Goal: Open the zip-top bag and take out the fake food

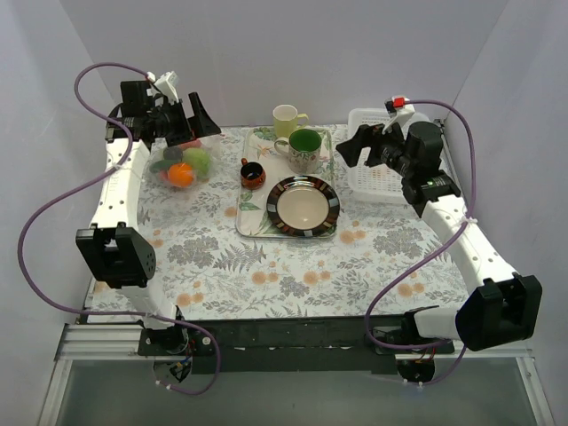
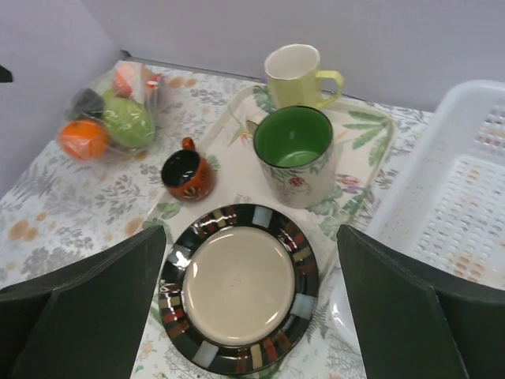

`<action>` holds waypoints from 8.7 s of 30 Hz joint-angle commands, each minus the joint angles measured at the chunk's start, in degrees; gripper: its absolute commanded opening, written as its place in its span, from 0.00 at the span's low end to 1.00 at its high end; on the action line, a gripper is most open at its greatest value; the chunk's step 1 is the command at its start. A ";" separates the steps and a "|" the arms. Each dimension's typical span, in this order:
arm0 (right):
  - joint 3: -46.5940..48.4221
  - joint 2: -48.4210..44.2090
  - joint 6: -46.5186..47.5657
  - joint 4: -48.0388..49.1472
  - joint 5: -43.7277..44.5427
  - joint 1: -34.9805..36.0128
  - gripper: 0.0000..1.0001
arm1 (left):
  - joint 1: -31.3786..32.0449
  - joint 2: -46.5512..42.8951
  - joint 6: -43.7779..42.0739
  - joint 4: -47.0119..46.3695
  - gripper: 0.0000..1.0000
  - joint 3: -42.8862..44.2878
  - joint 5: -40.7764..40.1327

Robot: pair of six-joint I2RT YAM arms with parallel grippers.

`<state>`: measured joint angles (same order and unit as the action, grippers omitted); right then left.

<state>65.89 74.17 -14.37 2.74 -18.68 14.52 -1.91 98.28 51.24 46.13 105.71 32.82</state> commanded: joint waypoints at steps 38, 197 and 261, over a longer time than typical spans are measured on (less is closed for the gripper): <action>8.91 21.98 6.72 -3.27 21.40 0.15 0.98 | 15.18 25.82 -29.97 -45.07 0.98 -5.34 -51.98; 20.50 9.93 36.52 -3.29 -2.21 44.29 0.93 | 18.17 -43.87 -25.40 13.28 0.00 -18.96 -18.85; 20.77 32.00 -3.47 38.30 -34.14 35.05 0.01 | 18.17 -43.08 -27.07 8.20 0.98 -19.04 -15.40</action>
<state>83.94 107.09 -16.99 38.68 -51.62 51.00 16.03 59.05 24.58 59.55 87.68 20.84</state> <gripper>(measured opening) 0.032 0.954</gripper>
